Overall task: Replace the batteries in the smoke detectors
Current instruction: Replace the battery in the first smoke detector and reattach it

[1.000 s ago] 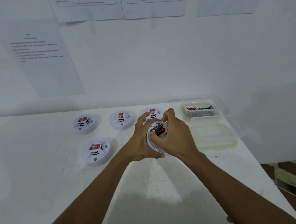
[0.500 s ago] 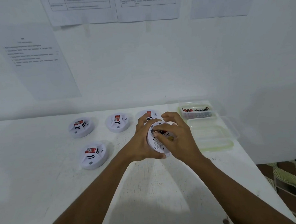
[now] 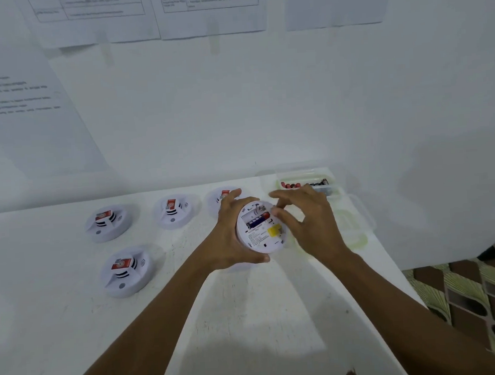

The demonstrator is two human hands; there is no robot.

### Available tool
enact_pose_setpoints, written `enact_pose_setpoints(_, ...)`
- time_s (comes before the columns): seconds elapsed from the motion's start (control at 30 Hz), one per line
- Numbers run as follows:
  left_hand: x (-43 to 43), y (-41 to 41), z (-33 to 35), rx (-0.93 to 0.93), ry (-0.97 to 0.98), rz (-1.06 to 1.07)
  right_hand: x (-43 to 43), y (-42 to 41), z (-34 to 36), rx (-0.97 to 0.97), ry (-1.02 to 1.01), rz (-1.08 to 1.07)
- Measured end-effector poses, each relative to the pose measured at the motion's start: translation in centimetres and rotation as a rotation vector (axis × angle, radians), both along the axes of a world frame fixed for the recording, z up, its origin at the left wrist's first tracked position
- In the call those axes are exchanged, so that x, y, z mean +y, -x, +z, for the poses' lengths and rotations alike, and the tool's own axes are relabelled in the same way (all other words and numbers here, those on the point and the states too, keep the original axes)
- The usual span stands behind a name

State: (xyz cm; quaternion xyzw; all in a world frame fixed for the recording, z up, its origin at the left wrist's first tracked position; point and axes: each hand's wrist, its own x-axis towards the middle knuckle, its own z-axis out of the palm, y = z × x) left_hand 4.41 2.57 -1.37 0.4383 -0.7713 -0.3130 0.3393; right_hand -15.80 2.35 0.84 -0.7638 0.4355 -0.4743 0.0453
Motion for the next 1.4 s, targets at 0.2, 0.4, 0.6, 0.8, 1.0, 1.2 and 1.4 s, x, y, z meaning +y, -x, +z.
enact_pose_setpoints(0.2,-0.6,0.0,-0.1,-0.001,-0.038,0.036,-2.2,5.2,0.4,0.019,-0.316,-0.081)
enact_pose_setpoints(0.4,-1.1,0.8,-0.7,-0.021,-0.030,0.055,-4.2,6.0,-0.5,0.236,-0.747,-0.127)
enact_pose_setpoints(0.6,-1.3,1.4,-0.7,-0.012,0.007,0.057,-4.3,6.7,-0.6,0.244,-0.801,-0.025)
enact_pose_setpoints(0.8,-1.5,2.2,-0.3,0.003,-0.011,0.056,-1.7,4.9,1.4,-0.035,-0.564,0.089)
enact_pose_setpoints(1.0,-1.7,3.0,-0.5,0.020,0.055,0.047,-0.2,2.6,1.9,-0.156,-0.515,0.089)
enact_pose_setpoints(1.2,-1.8,3.5,-0.5,0.029,0.053,0.067,0.3,1.4,1.6,-0.237,-0.567,-0.012)
enact_pose_setpoints(1.4,-1.8,3.6,-0.5,0.031,0.061,0.087,0.6,0.6,2.7,-0.364,-0.737,-0.013)
